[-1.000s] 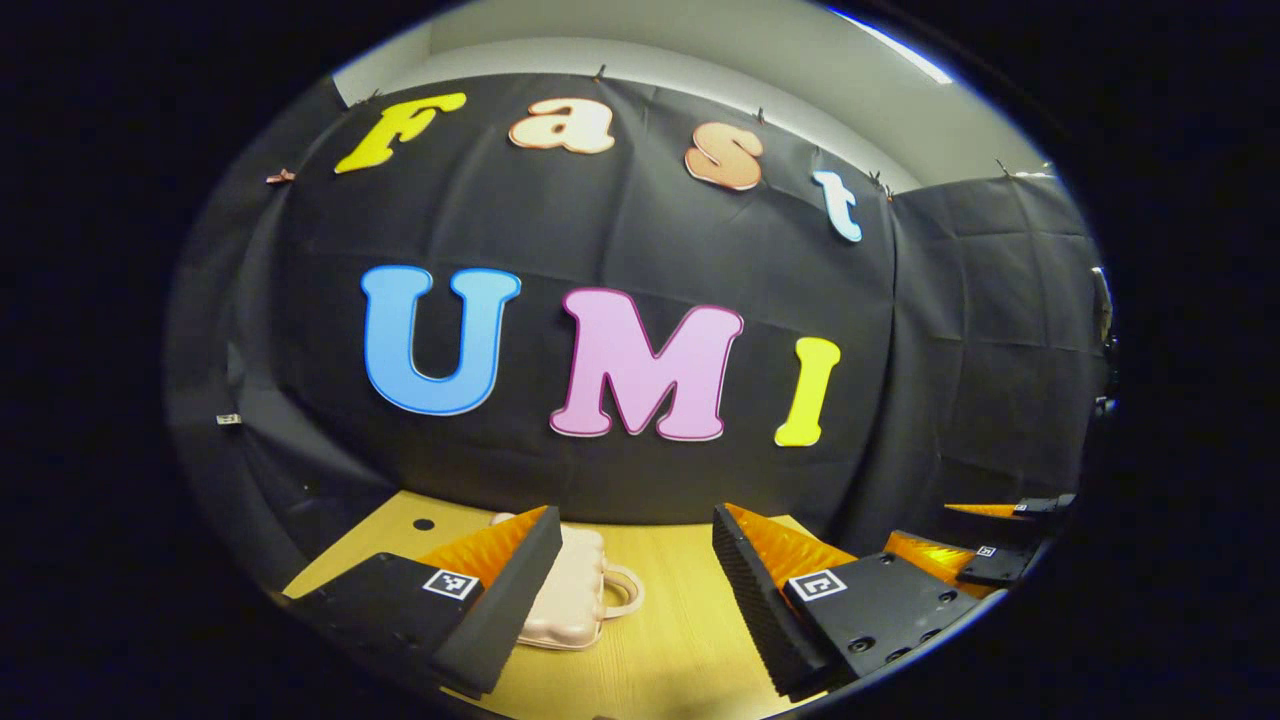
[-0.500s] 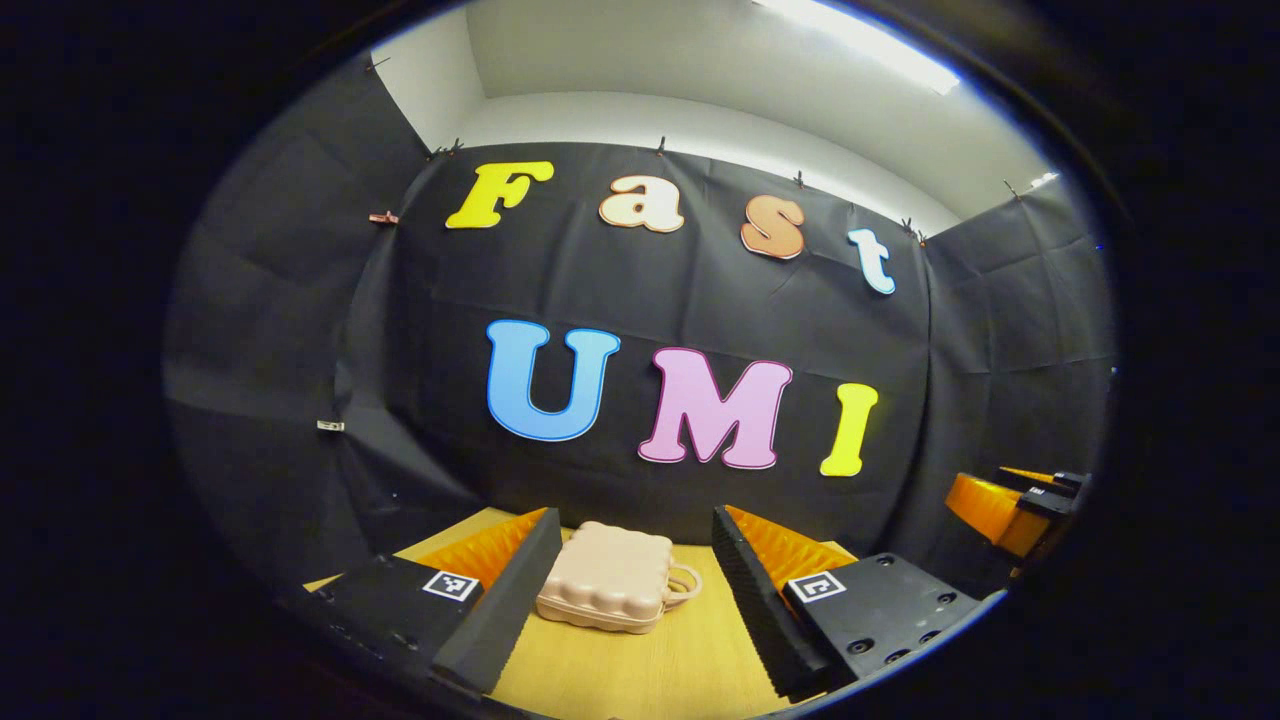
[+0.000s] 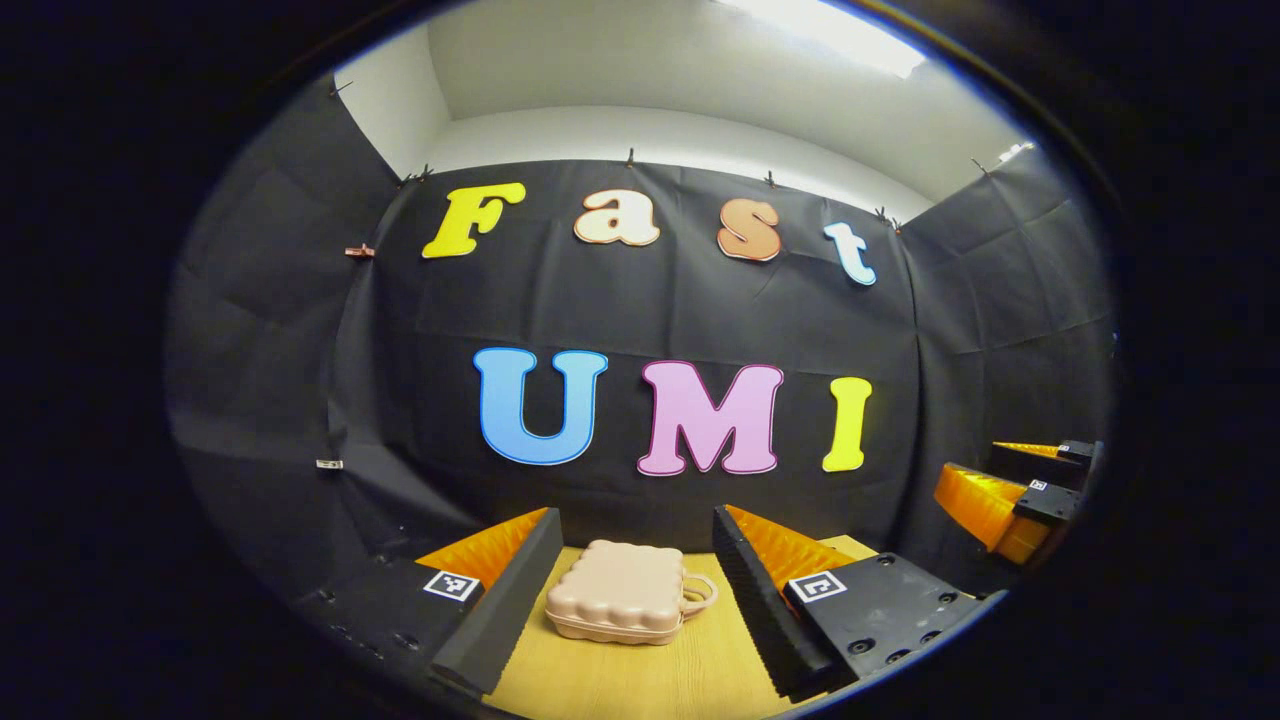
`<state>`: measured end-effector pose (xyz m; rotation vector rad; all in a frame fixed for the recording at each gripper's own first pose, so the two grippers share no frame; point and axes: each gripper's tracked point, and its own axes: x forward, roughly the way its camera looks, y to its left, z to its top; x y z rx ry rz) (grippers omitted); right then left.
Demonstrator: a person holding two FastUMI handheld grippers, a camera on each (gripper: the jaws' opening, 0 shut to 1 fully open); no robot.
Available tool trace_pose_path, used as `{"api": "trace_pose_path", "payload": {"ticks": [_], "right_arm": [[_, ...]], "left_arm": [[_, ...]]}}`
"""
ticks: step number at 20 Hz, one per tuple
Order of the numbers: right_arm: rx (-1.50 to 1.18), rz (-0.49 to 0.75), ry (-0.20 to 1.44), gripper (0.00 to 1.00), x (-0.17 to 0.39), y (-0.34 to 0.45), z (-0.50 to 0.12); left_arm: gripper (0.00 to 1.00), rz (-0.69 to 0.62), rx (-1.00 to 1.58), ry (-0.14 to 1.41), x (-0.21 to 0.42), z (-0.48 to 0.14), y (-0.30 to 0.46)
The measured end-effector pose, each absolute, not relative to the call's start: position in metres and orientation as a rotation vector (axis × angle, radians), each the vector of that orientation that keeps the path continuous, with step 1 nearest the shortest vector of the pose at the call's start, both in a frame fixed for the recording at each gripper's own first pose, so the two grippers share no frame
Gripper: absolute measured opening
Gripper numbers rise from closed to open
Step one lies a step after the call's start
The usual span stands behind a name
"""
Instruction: First open the suitcase, pack the skin care products into it, and then close the suitcase.
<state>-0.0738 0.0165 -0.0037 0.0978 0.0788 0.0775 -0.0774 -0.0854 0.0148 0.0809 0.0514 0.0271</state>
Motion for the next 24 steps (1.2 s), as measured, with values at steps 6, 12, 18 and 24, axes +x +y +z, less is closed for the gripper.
{"api": "trace_pose_path", "payload": {"ticks": [6, 12, 18, 24], "right_arm": [[0.093, 0.1, 0.073, 0.95, -0.074, 0.021, -0.003], [0.084, 0.095, 0.063, 0.96, -0.075, 0.016, 0.0], [0.069, 0.092, 0.068, 0.96, -0.076, 0.014, -0.004], [0.088, 0.065, 0.072, 0.96, -0.08, 0.005, -0.004]], "left_arm": [[0.96, 0.002, 0.094, 0.049, -0.081, 0.014, -0.095], [0.96, 0.015, 0.098, 0.053, -0.087, 0.013, -0.096], [0.96, 0.028, 0.102, 0.046, -0.09, 0.015, -0.092], [0.96, 0.041, 0.12, 0.062, -0.098, 0.01, -0.091]]}}
